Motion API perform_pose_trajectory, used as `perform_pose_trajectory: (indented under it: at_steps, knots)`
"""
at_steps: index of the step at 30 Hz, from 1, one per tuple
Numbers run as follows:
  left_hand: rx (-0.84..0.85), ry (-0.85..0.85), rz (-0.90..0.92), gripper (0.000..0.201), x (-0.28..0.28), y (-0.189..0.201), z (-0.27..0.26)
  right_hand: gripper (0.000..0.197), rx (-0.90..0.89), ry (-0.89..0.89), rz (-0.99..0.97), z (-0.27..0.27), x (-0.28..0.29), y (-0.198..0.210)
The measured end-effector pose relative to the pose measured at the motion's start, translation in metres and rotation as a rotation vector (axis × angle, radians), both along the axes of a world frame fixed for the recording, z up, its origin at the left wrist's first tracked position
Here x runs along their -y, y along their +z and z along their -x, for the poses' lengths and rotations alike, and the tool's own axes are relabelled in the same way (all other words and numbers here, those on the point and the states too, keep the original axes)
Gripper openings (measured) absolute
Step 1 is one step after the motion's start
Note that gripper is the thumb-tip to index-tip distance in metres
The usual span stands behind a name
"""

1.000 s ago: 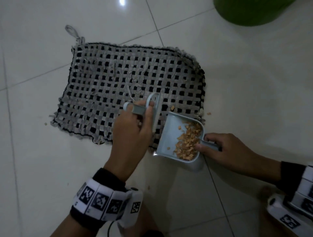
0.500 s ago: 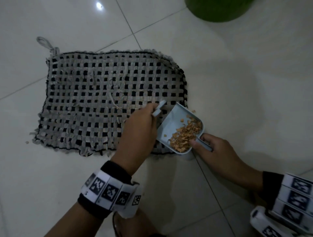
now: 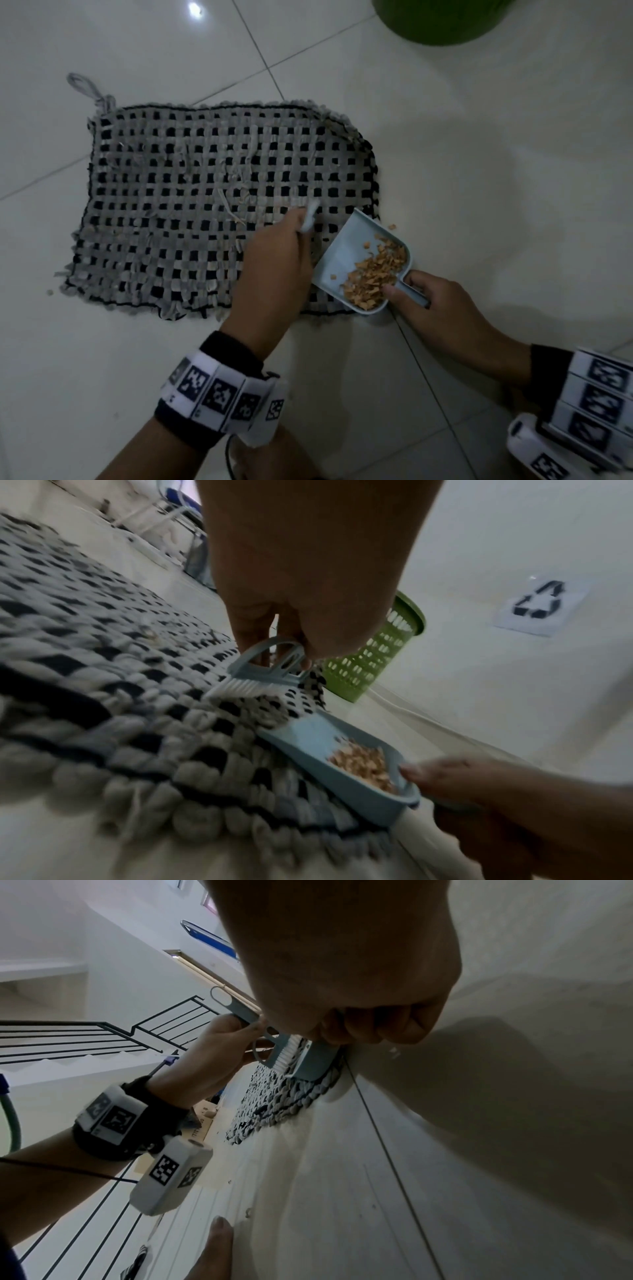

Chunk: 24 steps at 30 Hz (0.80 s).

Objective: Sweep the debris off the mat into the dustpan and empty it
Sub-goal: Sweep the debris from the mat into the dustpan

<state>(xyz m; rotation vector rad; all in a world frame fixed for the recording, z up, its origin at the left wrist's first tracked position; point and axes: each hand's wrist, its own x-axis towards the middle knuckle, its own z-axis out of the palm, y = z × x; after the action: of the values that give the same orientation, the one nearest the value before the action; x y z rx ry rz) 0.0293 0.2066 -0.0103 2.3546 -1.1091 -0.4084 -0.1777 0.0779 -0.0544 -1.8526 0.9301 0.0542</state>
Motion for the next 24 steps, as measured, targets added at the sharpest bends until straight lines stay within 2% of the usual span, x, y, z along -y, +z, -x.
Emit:
perform_pose_trajectory:
  at_steps: [2, 5, 8, 11, 15, 19, 24]
  knots:
    - [-0.07, -0.101, -0.057, 0.044, 0.003, -0.001, 0.018, 0.027, 0.002, 0.003, 0.013, 0.0, 0.0, 0.0]
    - [-0.108, -0.142, -0.072, 0.037, 0.004, -0.001, 0.042, 0.042, 0.001, 0.01, 0.03, 0.001, 0.0, -0.002]
    - [-0.179, -0.113, -0.051, 0.045, 0.007, 0.001, 0.045, 0.041, 0.0, 0.011, 0.025, 0.002, 0.001, -0.001]
    - [-0.341, 0.018, 0.117, 0.034, 0.007, 0.009, 0.033, 0.038, 0.008, 0.003, -0.011, 0.003, 0.003, -0.001]
    - [-0.309, 0.169, 0.248, 0.031, 0.009, 0.017, 0.016, 0.053, -0.002, 0.001, -0.025, 0.008, 0.005, -0.004]
    - [-0.275, -0.013, 0.077, 0.043, 0.012, 0.007, 0.017, 0.052, 0.003, -0.005, -0.041, 0.007, 0.005, -0.002]
    - [-0.254, -0.079, 0.057, 0.031, 0.017, 0.004, 0.028, 0.047, 0.017, -0.01, -0.066, 0.005, 0.004, 0.004]
